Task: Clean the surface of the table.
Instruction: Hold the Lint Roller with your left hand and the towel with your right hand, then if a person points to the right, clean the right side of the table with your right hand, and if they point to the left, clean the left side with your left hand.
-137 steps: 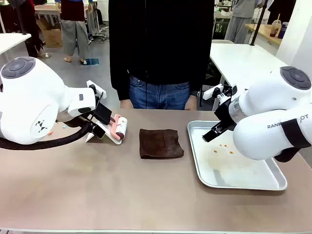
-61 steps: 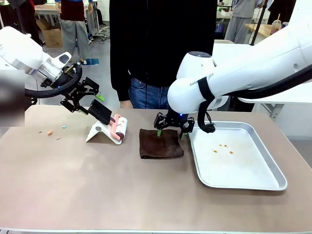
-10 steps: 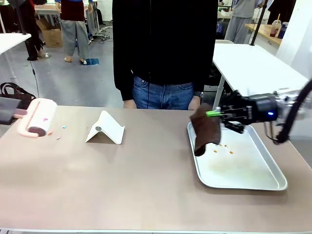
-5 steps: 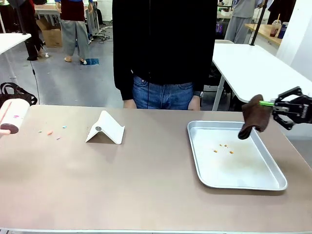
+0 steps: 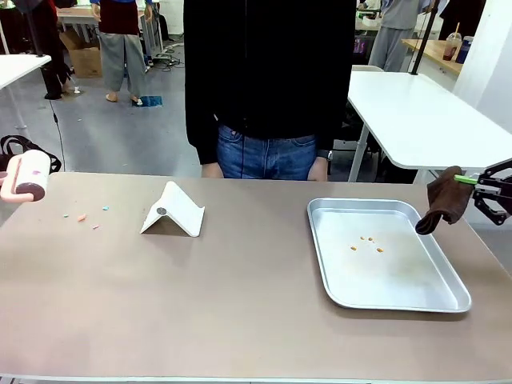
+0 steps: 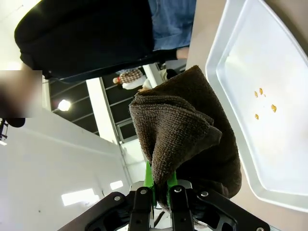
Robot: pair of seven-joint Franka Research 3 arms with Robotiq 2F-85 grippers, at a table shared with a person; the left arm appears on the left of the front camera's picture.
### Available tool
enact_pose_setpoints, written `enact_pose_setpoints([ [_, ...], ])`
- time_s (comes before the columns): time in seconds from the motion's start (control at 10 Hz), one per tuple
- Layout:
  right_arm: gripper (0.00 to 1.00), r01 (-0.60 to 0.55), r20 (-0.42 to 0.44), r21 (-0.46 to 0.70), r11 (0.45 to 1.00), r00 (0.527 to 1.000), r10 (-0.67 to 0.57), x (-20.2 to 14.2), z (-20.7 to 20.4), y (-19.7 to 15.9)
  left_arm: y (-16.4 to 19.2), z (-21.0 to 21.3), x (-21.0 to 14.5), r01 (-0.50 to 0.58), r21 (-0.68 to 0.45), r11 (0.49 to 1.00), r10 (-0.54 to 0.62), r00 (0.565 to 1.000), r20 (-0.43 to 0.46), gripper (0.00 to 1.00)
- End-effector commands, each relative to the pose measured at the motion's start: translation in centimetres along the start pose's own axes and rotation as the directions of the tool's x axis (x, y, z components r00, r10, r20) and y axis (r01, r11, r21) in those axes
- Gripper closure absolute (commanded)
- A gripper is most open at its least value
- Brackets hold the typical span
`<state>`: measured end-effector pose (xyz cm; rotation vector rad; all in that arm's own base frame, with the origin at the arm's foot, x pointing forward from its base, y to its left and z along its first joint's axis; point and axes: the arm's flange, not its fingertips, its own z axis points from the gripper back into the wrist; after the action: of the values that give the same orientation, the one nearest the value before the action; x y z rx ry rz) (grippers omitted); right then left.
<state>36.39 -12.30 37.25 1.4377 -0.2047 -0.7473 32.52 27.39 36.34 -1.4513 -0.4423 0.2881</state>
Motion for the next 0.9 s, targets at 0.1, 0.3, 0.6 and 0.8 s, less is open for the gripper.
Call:
enact_pose_setpoints([
  [0.1,1.00,-0.002,-0.012,0.004,1.000,1.000,0.002,-0.33,-0.24,0.48,-0.03,0.19,0.67,0.018,0.008,1.000,-0.018,0.999,-0.044,0.92],
  [0.3,1.00,-0.002,-0.012,0.004,1.000,1.000,0.002,-0.33,-0.24,0.48,-0.03,0.19,0.67,0.018,0.008,1.000,-0.018,0.999,-0.044,0.92],
  [0.6,1.00,-0.002,-0.012,0.004,1.000,1.000,0.002,-0.33,-0.24,0.48,-0.03,0.19,0.67,0.018,0.008,1.000,-0.018,0.999,-0.044,0.92],
  [0.8,1.00,-0.002,-0.012,0.004,1.000,1.000,0.002,-0.33,-0.24,0.48,-0.03,0.19,0.67,0.018,0.008,1.000,-0.018,0.999,-0.044,0.92],
])
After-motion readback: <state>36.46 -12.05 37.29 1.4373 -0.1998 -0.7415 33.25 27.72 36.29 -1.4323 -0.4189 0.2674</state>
